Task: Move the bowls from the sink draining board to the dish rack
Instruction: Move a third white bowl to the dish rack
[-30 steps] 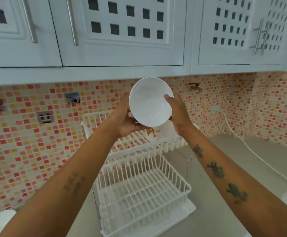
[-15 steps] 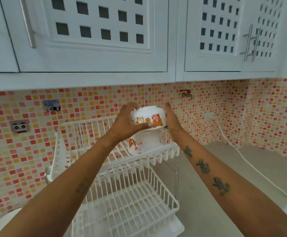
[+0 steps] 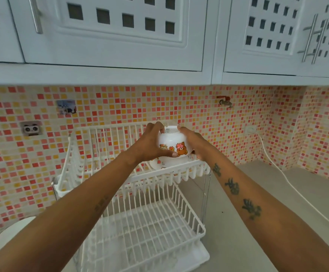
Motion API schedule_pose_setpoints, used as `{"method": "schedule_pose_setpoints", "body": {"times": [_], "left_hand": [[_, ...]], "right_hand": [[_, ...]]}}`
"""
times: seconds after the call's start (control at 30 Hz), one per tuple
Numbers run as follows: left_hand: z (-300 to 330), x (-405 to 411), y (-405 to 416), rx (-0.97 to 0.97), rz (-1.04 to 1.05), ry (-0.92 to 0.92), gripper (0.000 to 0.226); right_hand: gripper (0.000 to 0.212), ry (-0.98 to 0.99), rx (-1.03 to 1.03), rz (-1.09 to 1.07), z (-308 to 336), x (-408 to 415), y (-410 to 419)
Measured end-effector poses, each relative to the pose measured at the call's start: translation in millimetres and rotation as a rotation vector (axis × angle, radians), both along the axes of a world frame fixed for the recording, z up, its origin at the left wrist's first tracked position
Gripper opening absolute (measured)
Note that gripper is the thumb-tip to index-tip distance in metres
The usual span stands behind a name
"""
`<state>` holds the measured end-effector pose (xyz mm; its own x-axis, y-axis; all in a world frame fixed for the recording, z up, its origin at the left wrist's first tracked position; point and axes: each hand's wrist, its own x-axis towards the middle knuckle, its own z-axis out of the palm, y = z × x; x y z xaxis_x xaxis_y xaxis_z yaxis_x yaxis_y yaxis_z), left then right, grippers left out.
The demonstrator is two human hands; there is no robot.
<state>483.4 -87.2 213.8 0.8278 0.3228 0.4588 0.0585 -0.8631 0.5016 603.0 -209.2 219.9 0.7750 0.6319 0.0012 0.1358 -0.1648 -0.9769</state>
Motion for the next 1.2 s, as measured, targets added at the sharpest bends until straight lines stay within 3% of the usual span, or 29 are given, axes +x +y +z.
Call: {"method": "schedule_pose_setpoints", "body": {"times": [0.2, 0.33, 0.47, 0.93, 1.0, 1.07, 1.2], "left_hand": [[-7.0, 3.9, 3.9, -0.039, -0.011, 0.052, 0.081], [-2.4, 5.0, 2.4, -0.379, -0.007, -0.003, 0.077], [-3.3, 5.7, 4.8, -0.645, 0.041, 0.151, 0.079], [-7.6, 6.6, 4.6, -0.7, 0.052, 0.187, 0.08], [-5.5, 5.2, 1.8, -0.718, 0.058, 0.192, 0.085], [-1.8, 1.3, -0.4, -0.739, 0.058, 0.178, 0.088], [10.8, -21.3, 8.2, -0.757, 0.063, 0.096, 0.083]], "right_hand": [[0.05, 0.037, -0.086, 0.01, -4.6, 3.2, 2.5], [0.041, 0.048, -0.089, 0.013, -4.8, 3.7, 2.0], [0.038, 0.043, -0.094, 0.02, -5.1, 3.2, 1.4], [0.027, -0.028, -0.11, -0.054, -5.0, -1.6, 5.6], [0.032, -0.15, -0.169, -0.115, -4.4, -1.9, 7.3], [0.04, -0.415, -0.247, -0.206, -5.5, -3.4, 8.4], [0.032, -0.692, -0.05, -0.41, 6.9, -30.5, 6.4]]}}
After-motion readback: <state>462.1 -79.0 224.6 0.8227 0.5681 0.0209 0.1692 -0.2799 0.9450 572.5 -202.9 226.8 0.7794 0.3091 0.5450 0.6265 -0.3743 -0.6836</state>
